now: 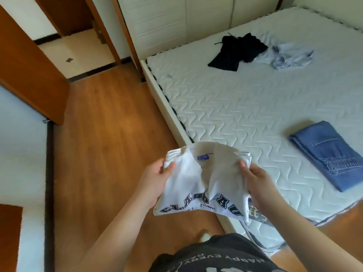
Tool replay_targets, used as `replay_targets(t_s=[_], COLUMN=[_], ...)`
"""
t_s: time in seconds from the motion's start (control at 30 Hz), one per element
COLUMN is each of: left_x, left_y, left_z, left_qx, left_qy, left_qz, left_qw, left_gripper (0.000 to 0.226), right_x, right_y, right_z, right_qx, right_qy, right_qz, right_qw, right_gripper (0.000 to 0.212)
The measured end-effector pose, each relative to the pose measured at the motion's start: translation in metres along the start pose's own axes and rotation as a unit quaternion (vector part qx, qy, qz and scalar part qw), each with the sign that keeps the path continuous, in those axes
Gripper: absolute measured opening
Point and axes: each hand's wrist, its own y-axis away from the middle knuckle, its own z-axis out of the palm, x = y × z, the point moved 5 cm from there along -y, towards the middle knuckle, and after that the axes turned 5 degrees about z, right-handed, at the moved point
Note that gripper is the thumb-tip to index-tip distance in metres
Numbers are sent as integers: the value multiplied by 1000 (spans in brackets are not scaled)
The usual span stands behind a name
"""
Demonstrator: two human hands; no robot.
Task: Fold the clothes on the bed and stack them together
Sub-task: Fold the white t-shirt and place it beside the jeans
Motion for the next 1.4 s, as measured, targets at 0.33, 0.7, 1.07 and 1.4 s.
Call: replay_targets(t_s=[0.33, 0.7, 1.07, 1.4], left_x=[22, 46, 37, 1], left_y=[-102, -163, -203, -200], left_z=[120, 220, 273, 320], left_qx=[-195, -384, -494, -494], left_qy=[-6, -69, -105, -144], left_qz=[-4, 55, 16, 9], left_qw=[981, 919, 863, 857], left_gripper=[27, 15, 21, 15], right_x=[39, 68, 98, 147], right_y=[19, 44, 52, 47], right_z=[-94, -111, -94, -133], right_qx=[203, 414, 513, 494], right_qy=[-128, -180, -195, -224], right_qz=[13, 38, 100, 126], right_qw=[971, 892, 830, 830], right_gripper=[31, 50, 23, 24])
